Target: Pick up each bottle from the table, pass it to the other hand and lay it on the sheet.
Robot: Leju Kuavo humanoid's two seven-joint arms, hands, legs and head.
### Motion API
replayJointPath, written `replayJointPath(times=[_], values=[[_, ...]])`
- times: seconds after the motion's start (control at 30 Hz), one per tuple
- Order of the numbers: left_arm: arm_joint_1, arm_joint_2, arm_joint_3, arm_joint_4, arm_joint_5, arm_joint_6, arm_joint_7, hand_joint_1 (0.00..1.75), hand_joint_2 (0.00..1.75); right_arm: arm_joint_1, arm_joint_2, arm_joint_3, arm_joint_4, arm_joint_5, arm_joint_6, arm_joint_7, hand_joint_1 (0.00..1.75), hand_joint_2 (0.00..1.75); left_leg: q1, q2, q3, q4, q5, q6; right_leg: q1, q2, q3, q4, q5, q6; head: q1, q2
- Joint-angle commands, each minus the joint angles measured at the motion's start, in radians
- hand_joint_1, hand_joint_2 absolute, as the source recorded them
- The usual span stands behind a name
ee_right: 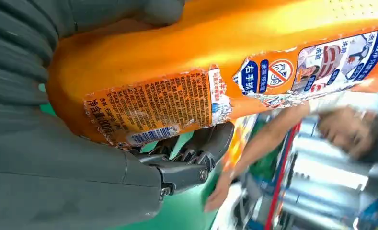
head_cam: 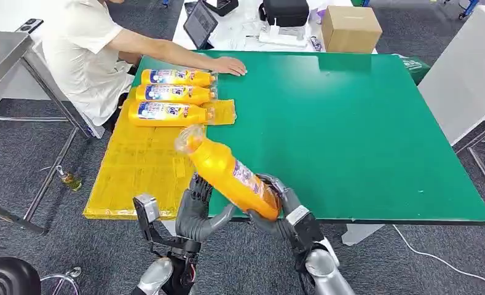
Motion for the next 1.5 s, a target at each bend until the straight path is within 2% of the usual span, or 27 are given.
replayJointPath(times=[0.03,0.2,0.23,0.27,0.33,0.4,0.43,0.47,0.5,0.53,0.7,0.73,0.77,0.8,0.9,0.93,0.97,1.0,1.07,1.23,1.27,1.3,1.33,1.37,1.43,1.47,1.5], values=[[-0.077,0.007,-0.001,0.046,0.02,-0.012,0.017,0.0,1.75,-0.039,-0.009,0.111,0.043,-0.014,0.036,-0.01,1.75,1.75,0.0,0.001,0.004,-0.001,-0.001,0.001,0.001,0.0,0.003,-0.001,-0.001,-0.003,-0.001,0.0],[-0.075,0.01,0.004,0.028,0.027,-0.026,0.018,0.0,1.75,-0.045,-0.012,0.118,0.061,-0.015,0.046,-0.014,1.75,1.75,0.0,0.001,0.002,0.0,-0.001,0.001,0.0,0.0,0.002,-0.001,0.0,-0.002,0.0,0.0],[-0.074,0.01,0.006,0.023,0.034,-0.039,0.023,0.0,1.75,-0.046,-0.017,0.129,0.06,-0.029,0.079,-0.014,1.75,1.75,0.0,0.003,0.007,-0.001,-0.003,0.002,0.001,0.001,0.007,-0.002,-0.002,-0.004,0.0,0.0],[-0.077,0.006,0.01,0.026,0.046,-0.057,0.026,0.0,1.75,-0.045,-0.029,0.148,0.044,-0.044,0.129,-0.014,1.75,1.75,0.0,0.002,0.003,-0.001,-0.001,0.001,0.001,0.0,0.003,-0.001,-0.001,-0.002,0.0,0.0],[-0.083,0.004,0.011,0.026,0.077,-0.119,0.027,0.0,1.75,-0.044,-0.041,0.174,0.028,-0.067,0.193,-0.014,1.68,1.75,0.0,0.001,0.004,0.0,-0.002,0.002,0.001,0.0,0.005,-0.001,-0.001,-0.003,0.0,0.0],[-0.083,0.004,0.011,0.026,0.077,-0.119,0.027,0.0,1.75,-0.044,-0.041,0.174,0.028,-0.067,0.193,-0.014,1.66,1.75,0.0,0.001,0.002,0.0,-0.001,0.001,0.0,0.0,0.002,0.0,-0.001,-0.002,0.0,0.0],[-0.083,0.005,0.011,0.023,0.103,-0.174,0.029,0.0,1.75,-0.046,-0.049,0.184,0.031,-0.062,0.195,-0.014,1.59,1.75,0.0,0.001,0.004,-0.001,-0.002,0.001,0.001,0.0,0.004,0.0,-0.001,-0.003,0.0,0.0],[-0.079,0.009,0.01,0.016,0.13,-0.223,0.033,0.17,1.75,-0.05,-0.051,0.185,0.034,-0.064,0.199,-0.014,1.54,1.75,0.0,0.002,0.007,-0.001,-0.003,0.002,0.001,0.0,0.006,-0.001,-0.002,-0.004,0.0,0.0],[-0.074,0.017,0.008,0.004,0.151,-0.278,0.031,1.34,1.75,-0.053,-0.052,0.181,0.042,-0.077,0.211,-0.014,1.55,1.75,0.0,0.001,0.003,0.0,-0.001,0.001,0.0,0.0,0.003,0.0,-0.001,-0.002,0.0,0.0],[-0.07,0.022,0.006,-0.006,0.152,-0.305,0.025,1.75,1.75,-0.055,-0.051,0.175,0.048,-0.086,0.219,-0.014,1.52,1.75,0.0,0.002,0.005,0.0,-0.002,0.001,0.001,0.0,0.005,-0.001,-0.001,-0.003,0.0,0.0],[-0.048,0.039,-0.002,-0.044,0.154,-0.424,0.014,1.75,1.75,-0.063,-0.043,0.146,0.09,-0.1,0.247,-0.014,1.48,1.75,0.0,0.001,0.003,-0.001,-0.001,0.001,0.001,-0.001,0.003,-0.001,-0.001,-0.002,0.0,0.0],[-0.044,0.043,-0.002,-0.047,0.15,-0.442,0.012,1.75,1.75,-0.063,-0.041,0.142,0.091,-0.098,0.248,-0.014,1.5,1.75,0.0,0.002,0.008,-0.001,-0.003,0.002,0.001,-0.001,0.008,-0.002,-0.003,-0.005,0.0,0.0],[-0.044,0.044,-0.003,-0.047,0.146,-0.451,0.012,1.75,1.75,-0.063,-0.04,0.14,0.093,-0.096,0.247,-0.014,1.52,1.75,0.0,0.001,0.004,-0.001,-0.001,0.001,0.001,0.0,0.004,-0.001,-0.001,-0.002,0.0,0.0],[-0.044,0.044,-0.003,-0.047,0.146,-0.451,0.012,1.75,1.75,-0.063,-0.04,0.14,0.093,-0.096,0.247,-0.014,1.52,1.75,0.0,0.002,0.006,-0.001,-0.002,0.002,0.001,0.0,0.006,-0.001,-0.002,-0.004,0.0,0.0],[-0.038,0.038,0.006,-0.043,0.115,-0.467,0.007,1.75,1.75,-0.06,-0.036,0.133,0.097,-0.081,0.252,-0.014,1.45,1.75,0.0,0.001,0.002,-0.001,-0.001,0.001,0.001,-0.001,0.002,-0.001,-0.001,-0.002,-0.001,0.0],[-0.039,0.04,0.005,-0.041,0.105,-0.467,0.009,1.75,1.75,-0.059,-0.036,0.132,0.099,-0.078,0.249,-0.014,1.29,1.75,0.0,0.001,0.002,0.0,-0.001,0.001,0.001,-0.001,0.002,-0.001,-0.001,-0.002,0.0,0.0],[-0.034,0.035,0.017,-0.039,0.083,-0.464,0.008,1.75,1.75,-0.057,-0.031,0.122,0.108,-0.058,0.235,-0.014,1.05,1.75,0.001,0.001,0.007,-0.001,-0.003,0.002,0.002,-0.001,0.007,-0.002,-0.002,-0.004,0.0,0.0],[-0.034,0.035,0.017,-0.039,0.083,-0.464,0.008,1.75,1.75,-0.057,-0.031,0.122,0.108,-0.058,0.235,-0.014,1.05,1.75,0.0,0.0,0.003,-0.001,-0.001,0.001,0.001,-0.001,0.003,-0.001,-0.001,-0.002,0.0,0.0],[-0.032,0.037,0.023,-0.037,0.042,-0.435,0.003,1.75,1.75,-0.057,-0.027,0.114,0.117,-0.036,0.212,-0.014,0.0,1.75,0.0,0.0,0.003,-0.001,-0.001,0.001,0.001,-0.001,0.003,-0.001,-0.001,-0.002,-0.001,0.0],[-0.026,0.034,0.046,-0.012,-0.021,-0.356,0.012,1.75,1.75,-0.032,-0.02,0.106,0.064,0.034,0.12,0.008,0.0,1.75,0.0,0.001,0.002,0.0,-0.001,0.001,0.001,0.0,0.002,-0.001,-0.001,-0.002,0.0,0.0],[-0.027,0.029,0.056,-0.008,-0.041,-0.31,0.015,1.75,1.75,-0.023,-0.019,0.105,0.043,0.071,0.066,0.01,0.0,0.0,0.0,0.001,0.004,-0.001,-0.001,0.001,0.001,-0.001,0.004,-0.001,-0.001,-0.002,0.0,0.0],[-0.027,0.029,0.056,-0.008,-0.041,-0.31,0.015,1.75,1.75,-0.023,-0.019,0.105,0.043,0.071,0.066,0.01,0.0,0.0,0.0,0.001,0.006,-0.001,-0.002,0.002,0.001,-0.001,0.006,-0.001,-0.002,-0.004,0.0,0.0],[-0.029,0.03,0.064,-0.004,-0.064,-0.276,0.014,1.75,1.75,-0.018,-0.018,0.1,0.032,0.086,0.035,0.016,0.0,0.0,0.0,0.001,0.002,-0.001,-0.001,0.001,0.0,0.0,0.002,-0.001,-0.001,-0.002,0.0,0.0],[-0.03,0.031,0.064,-0.005,-0.096,-0.226,0.012,1.75,1.75,-0.009,-0.014,0.095,0.018,0.105,-0.005,0.017,0.0,0.0,0.0,0.001,0.004,-0.001,-0.001,0.001,0.0,-0.001,0.003,-0.001,-0.001,-0.003,-0.001,0.0],[-0.037,0.033,0.086,0.006,-0.165,-0.102,0.018,1.75,1.75,0.018,0.001,0.064,-0.024,0.178,-0.173,0.015,0.0,0.0,0.0,0.0,0.002,-0.001,-0.001,0.001,0.0,-0.001,0.002,0.0,-0.001,-0.002,0.0,0.0],[-0.038,0.034,0.099,0.006,-0.173,-0.065,0.021,1.75,1.75,0.031,0.007,0.052,-0.042,0.196,-0.254,0.007,0.0,0.0,0.0,0.0,0.007,-0.001,-0.003,0.002,0.001,-0.002,0.007,-0.001,-0.003,-0.004,0.0,0.0],[-0.042,0.038,0.108,0.007,-0.181,-0.041,0.021,1.75,1.75,0.041,0.008,0.044,-0.06,0.211,-0.308,-0.001,0.0,0.0,0.0,0.0,0.003,0.0,-0.001,0.001,0.0,-0.001,0.003,0.0,-0.001,-0.002,0.0,0.0]])
